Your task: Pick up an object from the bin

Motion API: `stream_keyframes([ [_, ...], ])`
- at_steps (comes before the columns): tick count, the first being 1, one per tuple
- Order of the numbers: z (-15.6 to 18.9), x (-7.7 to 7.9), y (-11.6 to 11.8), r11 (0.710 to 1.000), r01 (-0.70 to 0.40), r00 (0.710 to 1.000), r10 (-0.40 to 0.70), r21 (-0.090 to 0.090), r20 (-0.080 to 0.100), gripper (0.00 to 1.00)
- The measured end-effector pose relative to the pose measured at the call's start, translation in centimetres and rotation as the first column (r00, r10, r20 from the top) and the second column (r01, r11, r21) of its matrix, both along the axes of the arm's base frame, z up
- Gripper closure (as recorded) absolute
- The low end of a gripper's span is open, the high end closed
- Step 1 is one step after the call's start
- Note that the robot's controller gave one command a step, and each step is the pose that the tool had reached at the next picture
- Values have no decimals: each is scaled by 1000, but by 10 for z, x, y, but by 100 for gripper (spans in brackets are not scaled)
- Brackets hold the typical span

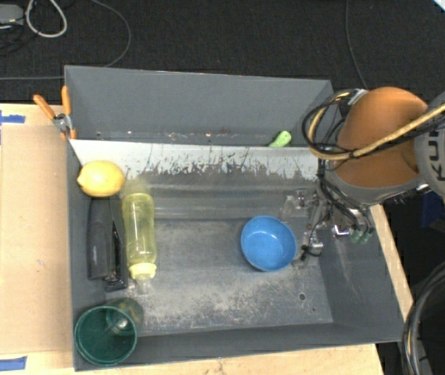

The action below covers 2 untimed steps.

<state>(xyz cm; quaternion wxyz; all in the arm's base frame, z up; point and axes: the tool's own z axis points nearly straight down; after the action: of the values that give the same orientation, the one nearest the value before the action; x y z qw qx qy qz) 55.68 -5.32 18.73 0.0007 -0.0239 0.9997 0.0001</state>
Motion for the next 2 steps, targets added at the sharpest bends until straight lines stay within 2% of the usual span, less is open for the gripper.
stream_keyframes([
  [1,55,-4,58,962,-274,962,274,-8,16,0],
  [2,-64,7,23,978,207,978,-207,-1,-3,0],
])
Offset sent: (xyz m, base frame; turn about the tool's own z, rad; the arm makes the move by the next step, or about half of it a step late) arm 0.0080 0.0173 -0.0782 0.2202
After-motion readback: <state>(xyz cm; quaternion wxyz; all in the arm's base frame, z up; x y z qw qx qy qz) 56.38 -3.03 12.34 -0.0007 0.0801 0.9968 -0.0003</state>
